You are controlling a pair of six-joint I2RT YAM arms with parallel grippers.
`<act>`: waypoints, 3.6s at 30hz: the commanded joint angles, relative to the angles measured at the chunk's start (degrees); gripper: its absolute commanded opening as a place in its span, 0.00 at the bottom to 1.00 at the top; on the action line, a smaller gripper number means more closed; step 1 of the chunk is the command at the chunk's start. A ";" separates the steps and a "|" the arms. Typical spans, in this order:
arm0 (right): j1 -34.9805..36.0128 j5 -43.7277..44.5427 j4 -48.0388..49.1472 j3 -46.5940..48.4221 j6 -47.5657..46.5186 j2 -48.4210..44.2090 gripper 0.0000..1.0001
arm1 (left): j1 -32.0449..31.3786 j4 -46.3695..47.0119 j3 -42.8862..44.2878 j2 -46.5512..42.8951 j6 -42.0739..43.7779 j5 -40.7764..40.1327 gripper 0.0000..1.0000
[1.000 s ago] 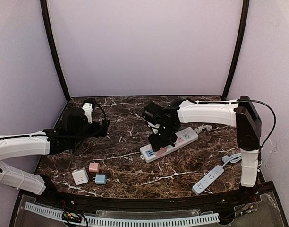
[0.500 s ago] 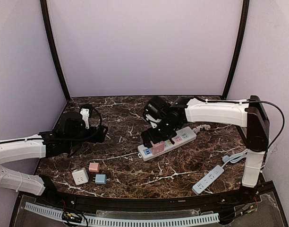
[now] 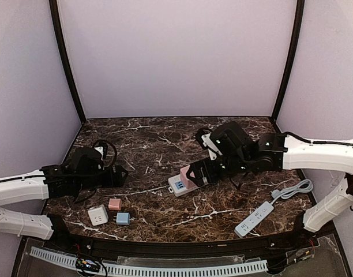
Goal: Insert the plug
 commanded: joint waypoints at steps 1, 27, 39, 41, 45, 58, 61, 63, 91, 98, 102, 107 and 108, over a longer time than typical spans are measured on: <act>0.36 2.54 9.19 -9.31 2.47 -7.02 0.99 | -0.49 -9.88 0.12 -2.65 -5.49 1.13 0.94; 0.33 3.62 14.97 -23.62 2.31 -19.77 0.99 | -1.98 -18.64 -1.92 10.45 -8.17 13.23 0.62; 0.29 4.23 14.27 -24.04 2.22 -20.76 0.99 | -2.50 -18.65 0.31 11.69 -6.86 12.32 0.59; 0.36 4.37 14.27 -24.14 2.13 -20.93 0.99 | -2.55 -17.95 0.89 12.14 -6.46 12.36 0.58; 0.34 4.21 14.83 -24.20 1.89 -20.66 0.99 | -2.78 -14.84 1.66 13.24 -6.19 13.56 0.57; 0.35 3.01 18.85 -24.29 0.73 -18.72 0.99 | -3.39 -15.57 4.43 14.61 -2.43 14.40 0.74; 0.36 2.88 19.34 -24.43 0.81 -18.31 0.99 | -3.39 -19.57 5.30 11.70 -0.53 13.47 0.86; 0.35 2.71 19.58 -24.58 1.02 -18.06 0.99 | -3.35 -22.43 5.35 9.51 -0.23 12.25 0.87; 0.36 4.04 18.06 -29.76 1.34 -26.66 0.99 | -12.29 -7.34 8.81 21.92 -11.60 21.64 0.66; 0.36 4.74 17.84 -30.02 1.03 -26.69 0.99 | -15.24 -4.68 14.40 31.11 -9.36 22.91 0.65; 0.33 5.05 17.85 -30.45 1.00 -27.41 0.99 | -16.29 -8.28 15.98 29.64 -6.57 20.81 0.65; 0.36 5.03 17.81 -30.71 0.91 -28.21 0.99 | -16.32 -15.27 17.67 25.14 2.89 12.18 0.76; 0.34 4.95 17.81 -30.80 0.89 -28.42 0.99 | -16.31 -18.77 18.97 24.82 4.21 10.80 0.76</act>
